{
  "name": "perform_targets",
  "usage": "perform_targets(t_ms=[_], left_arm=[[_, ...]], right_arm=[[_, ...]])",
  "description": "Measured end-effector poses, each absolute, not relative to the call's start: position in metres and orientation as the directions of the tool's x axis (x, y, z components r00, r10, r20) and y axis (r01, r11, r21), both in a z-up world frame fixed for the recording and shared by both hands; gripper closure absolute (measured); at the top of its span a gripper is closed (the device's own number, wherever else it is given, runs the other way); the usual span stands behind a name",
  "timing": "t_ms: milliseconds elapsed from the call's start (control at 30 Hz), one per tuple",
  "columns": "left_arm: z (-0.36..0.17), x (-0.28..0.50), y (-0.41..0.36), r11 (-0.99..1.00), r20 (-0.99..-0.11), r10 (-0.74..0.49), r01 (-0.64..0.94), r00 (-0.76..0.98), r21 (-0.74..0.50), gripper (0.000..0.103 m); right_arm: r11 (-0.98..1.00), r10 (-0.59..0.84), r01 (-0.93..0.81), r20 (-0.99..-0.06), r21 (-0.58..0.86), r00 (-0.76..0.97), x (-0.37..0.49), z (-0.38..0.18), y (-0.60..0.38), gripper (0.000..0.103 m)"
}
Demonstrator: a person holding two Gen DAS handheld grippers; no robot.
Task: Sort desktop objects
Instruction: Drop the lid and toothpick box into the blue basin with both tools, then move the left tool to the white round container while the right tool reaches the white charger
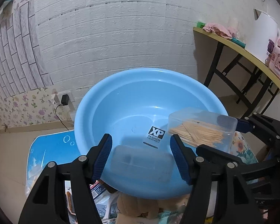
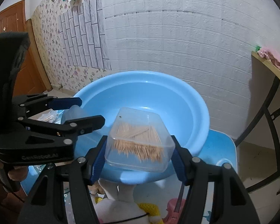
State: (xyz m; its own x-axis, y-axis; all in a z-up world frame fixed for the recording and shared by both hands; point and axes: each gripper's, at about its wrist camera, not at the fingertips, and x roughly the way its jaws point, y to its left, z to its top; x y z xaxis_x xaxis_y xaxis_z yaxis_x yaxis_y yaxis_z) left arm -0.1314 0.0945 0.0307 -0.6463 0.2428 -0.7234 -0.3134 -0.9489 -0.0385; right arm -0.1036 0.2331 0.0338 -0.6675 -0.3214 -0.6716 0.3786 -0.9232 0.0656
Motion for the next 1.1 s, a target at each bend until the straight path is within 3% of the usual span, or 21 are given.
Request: perform_targets(t_ms=[533, 667, 1100], left_arm=[[0.037, -0.092, 0.056, -0.961, -0.705, 0.221, -0.272, -0.674, -0.041, 0.033], [0.034, -0.076, 0.043, -0.965, -0.702, 0.223, -0.255, -0.676, -0.060, 0.025], [0.020, -0.028, -0.004, -0.981, -0.707, 0.181, -0.176, -0.683, -0.081, 0.022]], right_arm=[[-0.936, -0.265, 0.352, -0.704, 0.024, -0.658, -0.098, 0.038, 0.219, 0.041], [-0.941, -0.251, 0.339, -0.704, 0.015, -0.664, -0.084, 0.041, 0.223, 0.041], [-0.962, -0.196, 0.271, -0.728, 0.014, -0.657, -0.044, 0.037, 0.241, 0.041]])
